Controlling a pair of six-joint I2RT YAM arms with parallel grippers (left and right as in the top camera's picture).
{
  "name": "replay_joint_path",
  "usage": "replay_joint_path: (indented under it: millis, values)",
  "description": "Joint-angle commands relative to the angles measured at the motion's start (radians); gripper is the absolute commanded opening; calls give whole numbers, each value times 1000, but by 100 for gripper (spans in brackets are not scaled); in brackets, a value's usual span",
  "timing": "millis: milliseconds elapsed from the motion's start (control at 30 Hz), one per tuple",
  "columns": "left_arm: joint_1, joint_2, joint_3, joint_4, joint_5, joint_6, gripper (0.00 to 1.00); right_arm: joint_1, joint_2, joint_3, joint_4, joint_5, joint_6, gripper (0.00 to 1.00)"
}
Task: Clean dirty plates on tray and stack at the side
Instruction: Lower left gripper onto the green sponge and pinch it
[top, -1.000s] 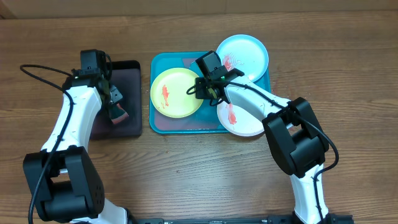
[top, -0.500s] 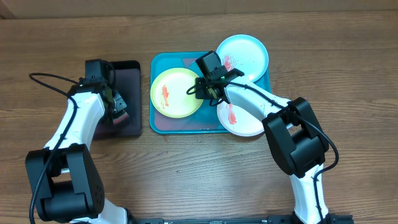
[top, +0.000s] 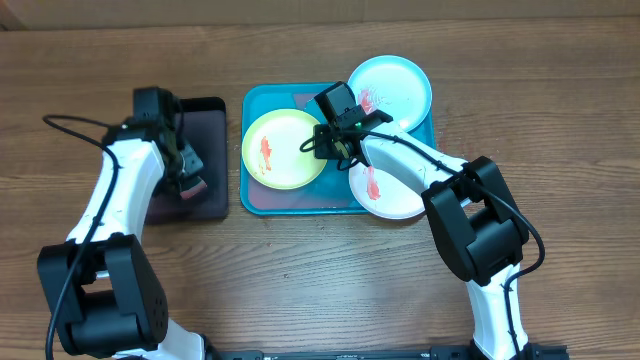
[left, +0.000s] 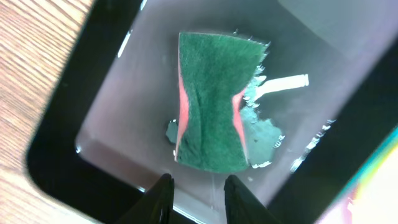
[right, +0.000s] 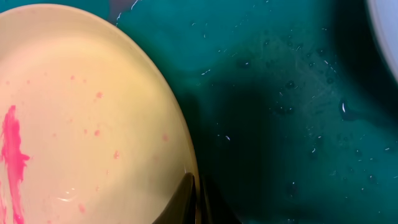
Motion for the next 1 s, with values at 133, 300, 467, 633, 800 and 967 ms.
replay_joint_path:
  millis: [133,300,467,633,800,967]
  values:
    - [20,81,146,-98,84,27,32,4,28,9,-10,17,-6,4]
    - [20,251,207,-137,94,39,25,4,28,9,-17,17,-6,4]
    - [25,287,215,-137,82,35,30,4,28,9,-20,18,-6,4]
    - [26,287,227,-139,8,40,46,4,28,9,-19,18,-6,4]
    - [26,287,243,-135,0,58,57,4,28,9,-16,18,-6,4]
    - [26,287,248,-115,-16,58,44,4,28,9,-17,18,-6,4]
